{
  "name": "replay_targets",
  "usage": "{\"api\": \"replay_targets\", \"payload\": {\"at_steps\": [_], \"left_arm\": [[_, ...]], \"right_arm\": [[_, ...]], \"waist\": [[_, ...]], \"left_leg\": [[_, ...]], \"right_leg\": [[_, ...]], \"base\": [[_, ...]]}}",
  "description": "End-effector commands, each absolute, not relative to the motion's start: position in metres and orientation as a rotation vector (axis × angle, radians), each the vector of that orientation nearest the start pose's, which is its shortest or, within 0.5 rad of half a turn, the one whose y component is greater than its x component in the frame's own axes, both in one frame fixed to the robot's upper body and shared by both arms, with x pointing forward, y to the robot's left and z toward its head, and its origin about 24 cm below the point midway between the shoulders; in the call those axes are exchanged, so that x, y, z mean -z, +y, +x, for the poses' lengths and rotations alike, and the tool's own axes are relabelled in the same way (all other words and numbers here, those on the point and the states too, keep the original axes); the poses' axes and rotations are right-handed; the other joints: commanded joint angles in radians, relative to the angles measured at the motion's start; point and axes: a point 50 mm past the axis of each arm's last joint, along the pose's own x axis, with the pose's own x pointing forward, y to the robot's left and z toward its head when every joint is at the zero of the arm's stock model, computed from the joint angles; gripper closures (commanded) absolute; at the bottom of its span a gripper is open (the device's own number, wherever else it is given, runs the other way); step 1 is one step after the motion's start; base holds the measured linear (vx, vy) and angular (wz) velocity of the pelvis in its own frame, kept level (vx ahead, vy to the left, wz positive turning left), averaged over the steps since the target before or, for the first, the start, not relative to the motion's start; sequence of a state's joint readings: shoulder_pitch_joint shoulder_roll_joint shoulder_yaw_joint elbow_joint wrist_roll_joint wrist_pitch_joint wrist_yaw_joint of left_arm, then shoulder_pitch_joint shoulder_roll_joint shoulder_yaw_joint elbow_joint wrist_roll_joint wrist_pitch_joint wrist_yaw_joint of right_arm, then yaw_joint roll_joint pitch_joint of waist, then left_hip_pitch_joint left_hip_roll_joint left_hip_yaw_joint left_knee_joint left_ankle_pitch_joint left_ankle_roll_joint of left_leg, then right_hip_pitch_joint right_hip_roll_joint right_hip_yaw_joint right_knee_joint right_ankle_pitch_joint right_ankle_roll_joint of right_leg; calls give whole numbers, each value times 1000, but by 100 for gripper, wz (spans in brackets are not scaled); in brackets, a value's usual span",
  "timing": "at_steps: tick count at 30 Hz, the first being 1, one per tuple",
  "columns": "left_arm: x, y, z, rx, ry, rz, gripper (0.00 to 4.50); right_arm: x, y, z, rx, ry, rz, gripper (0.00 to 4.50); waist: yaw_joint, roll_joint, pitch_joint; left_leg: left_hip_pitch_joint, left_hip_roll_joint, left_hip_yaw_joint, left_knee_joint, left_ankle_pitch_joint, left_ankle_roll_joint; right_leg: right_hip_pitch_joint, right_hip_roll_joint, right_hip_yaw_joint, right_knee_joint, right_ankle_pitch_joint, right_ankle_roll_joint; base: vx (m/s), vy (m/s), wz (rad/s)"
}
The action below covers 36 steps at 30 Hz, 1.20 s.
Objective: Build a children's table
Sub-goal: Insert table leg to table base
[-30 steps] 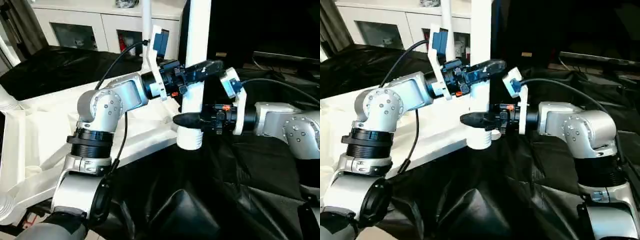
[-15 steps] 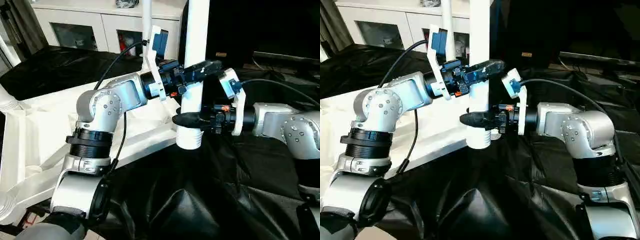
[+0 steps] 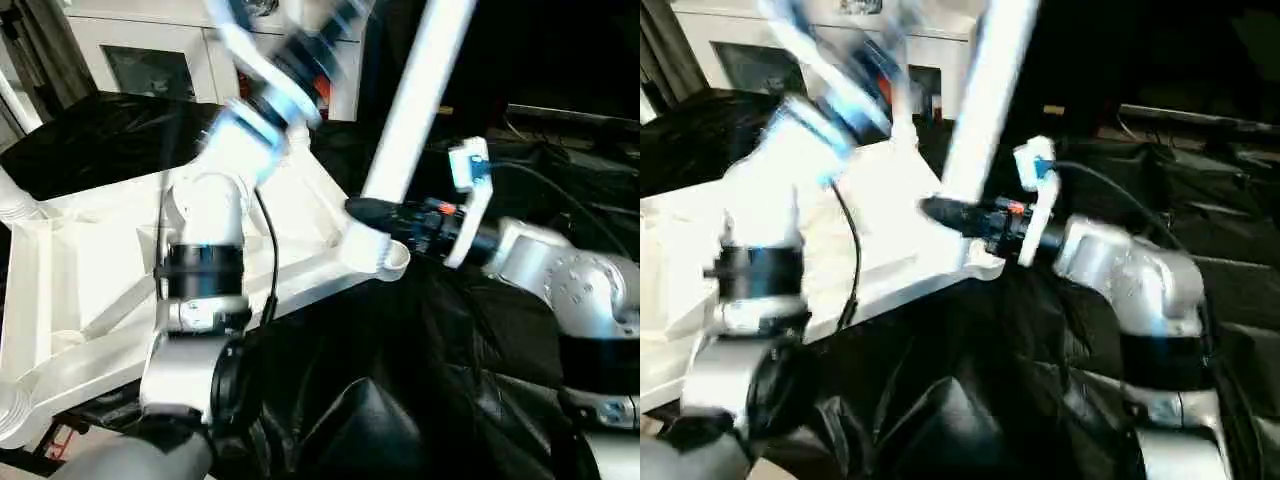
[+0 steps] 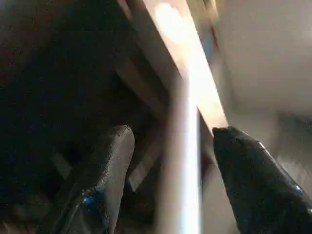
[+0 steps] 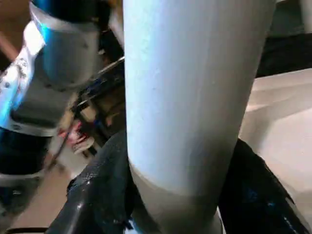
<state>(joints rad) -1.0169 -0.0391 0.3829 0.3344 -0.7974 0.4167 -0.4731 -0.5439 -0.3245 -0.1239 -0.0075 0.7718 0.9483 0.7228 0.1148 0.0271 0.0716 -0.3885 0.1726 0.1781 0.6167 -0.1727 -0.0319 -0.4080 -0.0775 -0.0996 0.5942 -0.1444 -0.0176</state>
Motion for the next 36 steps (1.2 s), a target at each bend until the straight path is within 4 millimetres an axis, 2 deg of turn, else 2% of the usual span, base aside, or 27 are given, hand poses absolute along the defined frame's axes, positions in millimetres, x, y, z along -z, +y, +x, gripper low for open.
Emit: {"api": "replay_targets", "payload": {"at_steps": [1, 3, 4, 5, 6, 7, 8, 9, 10, 11, 12, 13, 16, 18, 21, 22, 23, 24, 25, 29, 34, 36], "left_arm": [[-252, 101, 373, 782, -359, -766, 145], [-227, 93, 372, 822, -220, -459, 145], [-210, 87, 368, 871, -163, -256, 145], [-210, 87, 368, 871, -163, -256, 145], [-188, 80, 361, 942, -74, -86, 145], [-182, 78, 359, 961, -52, -50, 145], [-171, 75, 357, 965, -13, -29, 145], [-162, 72, 355, 974, 39, -28, 145], [-146, 67, 351, 996, 102, 37, 145], [-137, 66, 349, 1005, 145, 86, 145], [-126, 64, 348, 1005, 195, 132, 145], [-124, 64, 348, 1004, 207, 142, 145], [-96, 65, 348, 957, 348, 251, 145], [-87, 67, 350, 914, 393, 276, 145], [-78, 71, 351, 887, 429, 319, 145], [-75, 73, 352, 875, 440, 334, 163], [-71, 76, 353, 865, 458, 358, 163], [-68, 78, 353, 859, 473, 369, 181], [-66, 80, 353, 857, 485, 368, 181], [-64, 84, 352, 851, 517, 357, 208], [-60, 88, 351, 865, 532, 347, 229], [-60, 90, 351, 856, 550, 327, 258]], "right_arm": [[-151, -150, 306, -935, 198, 420, 259], [-144, -159, 307, -831, 188, 387, 259], [-141, -164, 309, -759, 177, 324, 260], [-141, -164, 309, -759, 177, 324, 260], [-136, -171, 311, -675, 177, 267, 260], [-134, -173, 312, -654, 178, 252, 260], [-129, -179, 313, -582, 189, 208, 260], [-124, -183, 315, -521, 195, 179, 260], [-118, -189, 316, -436, 201, 91, 260], [-115, -190, 315, -421, 205, 74, 260], [-114, -191, 315, -405, 202, 61, 260], [-114, -191, 315, -401, 200, 60, 260], [-113, -188, 315, -384, 190, 68, 260], [-113, -187, 315, -384, 187, 64, 260], [-113, -185, 315, -387, 182, 58, 260], [-113, -184, 315, -388, 180, 56, 260], [-113, -183, 316, -390, 176, 49, 260], [-113, -182, 315, -395, 172, 49, 260], [-113, -182, 315, -398, 170, 49, 260], [-115, -179, 315, -410, 159, 45, 260], [-116, -177, 315, -424, 151, 38, 260], [-116, -177, 315, -428, 150, 37, 260]], "waist": [[1, -18, -90], [-5, -16, -88], [-1, -9, -91], [-1, -9, -91], [-4, -7, -91], [-6, -6, -91], [-5, 5, -91], [-7, -2, -93], [-7, 1, -92], [-12, -3, -90], [-11, 0, -92], [-15, -6, -87], [-21, -4, -89], [-33, -3, -88], [-44, 0, -87], [-44, 0, -87], [-46, 4, -87], [-49, 4, -88], [-51, 4, -89], [-53, 4, -87], [-53, 4, -86], [-53, 3, -87]], "left_leg": [[20, 43, -21, -67, -160, 17], [21, 47, -26, -75, -165, 2], [24, 48, -30, -75, -170, -10], [24, 48, -30, -75, -170, -10], [27, 52, -29, -77, -180, -23], [31, 53, -26, -77, -190, -26], [31, 53, -26, -76, -192, -30], [28, 53, -23, -75, -192, -35], [27, 53, -25, -76, -196, -35], [23, 49, -22, -75, -207, -33], [25, 49, -23, -75, -210, -30], [18, 44, -22, -74, -218, -20], [20, 41, -22, -72, -213, -3], [15, 41, -25, -72, -212, 7], [22, 40, -24, -70, -243, 14], [22, 40, -24, -70, -243, 14], [22, 39, -25, -71, -251, 15], [22, 40, -27, -72, -256, 15], [22, 41, -27, -72, -255, 17], [23, 43, -27, -72, -267, 18], [24, 42, -26, -71, -271, 21], [24, 44, -27, -72, -265, 22]], "right_leg": [[56, -73, 43, -91, -415, -58], [49, -70, 46, -94, -448, -12], [48, -77, 46, -95, -462, 2], [48, -77, 46, -95, -462, 2], [46, -78, 48, -94, -453, -13], [42, -77, 50, -92, -440, -32], [41, -77, 51, -90, -425, -46], [45, -78, 51, -87, -388, -71], [47, -79, 51, -83, -365, -94], [51, -76, 51, -84, -362, -100], [51, -77, 52, -84, -361, -102], [55, -77, 51, -87, -385, -93], [56, -77, 49, -92, -424, -77], [59, -74, 44, -96, -434, -69], [52, -71, 41, -104, -453, -80], [52, -71, 41, -104, -453, -80], [52, -71, 40, -105, -457, -79], [54, -72, 40, -103, -453, -81], [54, -72, 40, -103, -447, -86], [54, -74, 41, -101, -436, -108], [53, -75, 41, -104, -452, -110], [53, -76, 42, -100, -439, -116]], "base": [[0, 0, 0], [0, 0, 0], [0, 0, 0], [0, 0, 0], [0, 0, 0], [0, 0, 0], [0, 0, 0], [0, 0, 0], [0, 0, 0], [0, 0, 0], [0, 0, 0], [0, 0, 0], [0, 0, 0], [0, 0, 0], [0, 0, 0], [0, 0, 0], [0, 0, 0], [0, 0, 0], [0, 0, 0], [0, 0, 0], [0, 0, 0], [0, 0, 0]]}}
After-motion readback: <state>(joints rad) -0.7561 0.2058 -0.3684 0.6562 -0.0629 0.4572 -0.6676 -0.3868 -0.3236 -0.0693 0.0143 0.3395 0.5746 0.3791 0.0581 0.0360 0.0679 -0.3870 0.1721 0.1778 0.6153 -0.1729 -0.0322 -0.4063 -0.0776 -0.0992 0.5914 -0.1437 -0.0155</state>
